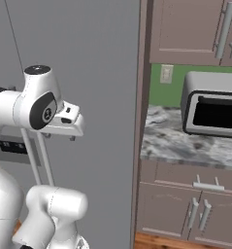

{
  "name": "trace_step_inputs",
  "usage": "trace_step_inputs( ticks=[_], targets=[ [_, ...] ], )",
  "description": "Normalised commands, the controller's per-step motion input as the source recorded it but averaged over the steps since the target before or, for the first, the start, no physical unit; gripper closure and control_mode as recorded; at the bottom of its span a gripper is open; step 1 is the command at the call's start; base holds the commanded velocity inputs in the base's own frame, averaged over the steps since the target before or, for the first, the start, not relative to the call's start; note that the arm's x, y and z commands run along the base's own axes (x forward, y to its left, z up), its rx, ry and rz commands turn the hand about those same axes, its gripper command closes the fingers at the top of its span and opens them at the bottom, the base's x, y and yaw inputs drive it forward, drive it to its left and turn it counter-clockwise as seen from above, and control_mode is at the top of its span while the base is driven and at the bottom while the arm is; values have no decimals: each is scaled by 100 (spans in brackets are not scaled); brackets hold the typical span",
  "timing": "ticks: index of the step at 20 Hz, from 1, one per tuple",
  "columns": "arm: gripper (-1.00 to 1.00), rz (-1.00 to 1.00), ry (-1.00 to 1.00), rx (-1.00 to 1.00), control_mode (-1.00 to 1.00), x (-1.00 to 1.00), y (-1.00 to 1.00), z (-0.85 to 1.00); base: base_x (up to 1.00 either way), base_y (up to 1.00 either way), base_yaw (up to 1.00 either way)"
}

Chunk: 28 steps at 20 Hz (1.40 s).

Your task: Open the freezer door, pick up the ice cube tray from the freezer, and place it on the dining counter.

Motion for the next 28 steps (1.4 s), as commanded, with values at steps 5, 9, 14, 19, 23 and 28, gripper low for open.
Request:
trace_step_inputs(
  ticks=[5, 9, 14, 19, 23, 28],
  targets=[
    [-100, 0, 0, 0, 100, 0, 0, 0, 12, 0, 0],
    [-100, 0, 0, 0, -100, 0, 0, 0, 2, 0, 0],
    [-100, 0, -9, -1, -100, -37, 63, 0, 0, 0, 0],
    [-100, 0, -28, 0, -100, -30, 100, 0, 0, 0, 0],
    [-100, -1, -52, 0, -100, -5, 100, 0, 0, 0, 0],
    [-100, -1, -62, 3, -100, 0, 99, 0, 0, 0, 0]
  ],
)
